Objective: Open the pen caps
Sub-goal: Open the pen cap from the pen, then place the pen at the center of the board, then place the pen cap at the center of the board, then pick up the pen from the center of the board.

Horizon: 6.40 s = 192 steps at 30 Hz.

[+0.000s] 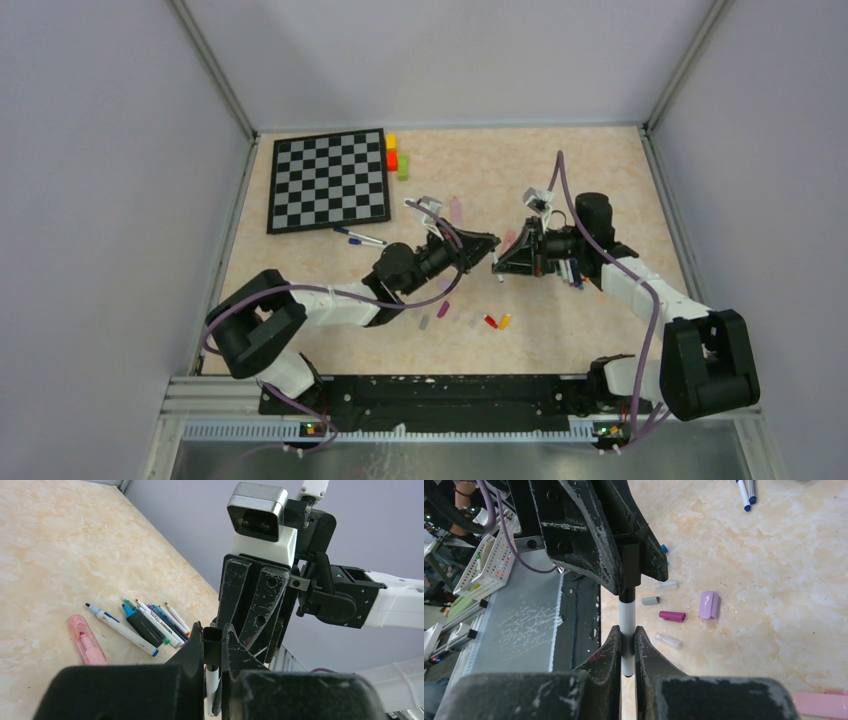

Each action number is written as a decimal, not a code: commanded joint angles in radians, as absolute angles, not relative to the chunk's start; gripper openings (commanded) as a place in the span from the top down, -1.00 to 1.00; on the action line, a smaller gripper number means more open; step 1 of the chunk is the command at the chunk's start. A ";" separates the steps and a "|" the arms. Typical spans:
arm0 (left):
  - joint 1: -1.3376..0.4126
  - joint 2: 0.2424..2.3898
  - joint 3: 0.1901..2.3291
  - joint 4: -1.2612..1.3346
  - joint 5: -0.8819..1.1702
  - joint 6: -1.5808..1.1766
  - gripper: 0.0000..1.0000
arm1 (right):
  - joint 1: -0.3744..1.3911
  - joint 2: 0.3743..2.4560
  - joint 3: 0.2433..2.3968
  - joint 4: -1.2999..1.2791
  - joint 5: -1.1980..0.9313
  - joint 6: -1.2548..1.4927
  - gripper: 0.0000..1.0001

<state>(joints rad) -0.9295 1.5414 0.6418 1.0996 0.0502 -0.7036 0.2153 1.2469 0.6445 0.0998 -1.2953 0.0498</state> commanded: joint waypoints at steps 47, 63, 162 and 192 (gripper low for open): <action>-0.709 1.007 0.268 0.604 0.358 -0.835 1.00 | 0.309 1.953 1.296 -0.113 -0.550 0.166 1.00; -0.711 0.979 0.218 0.656 0.389 -0.851 1.00 | 0.315 2.120 1.449 -0.145 -0.474 0.316 0.62; -0.312 1.550 1.030 -0.563 -0.184 -0.954 -0.37 | -0.005 1.287 0.865 -0.189 -1.073 -0.192 0.38; -0.302 1.830 1.286 -0.674 -0.236 -1.053 0.12 | -0.006 1.298 0.879 -0.218 -1.063 -0.210 0.38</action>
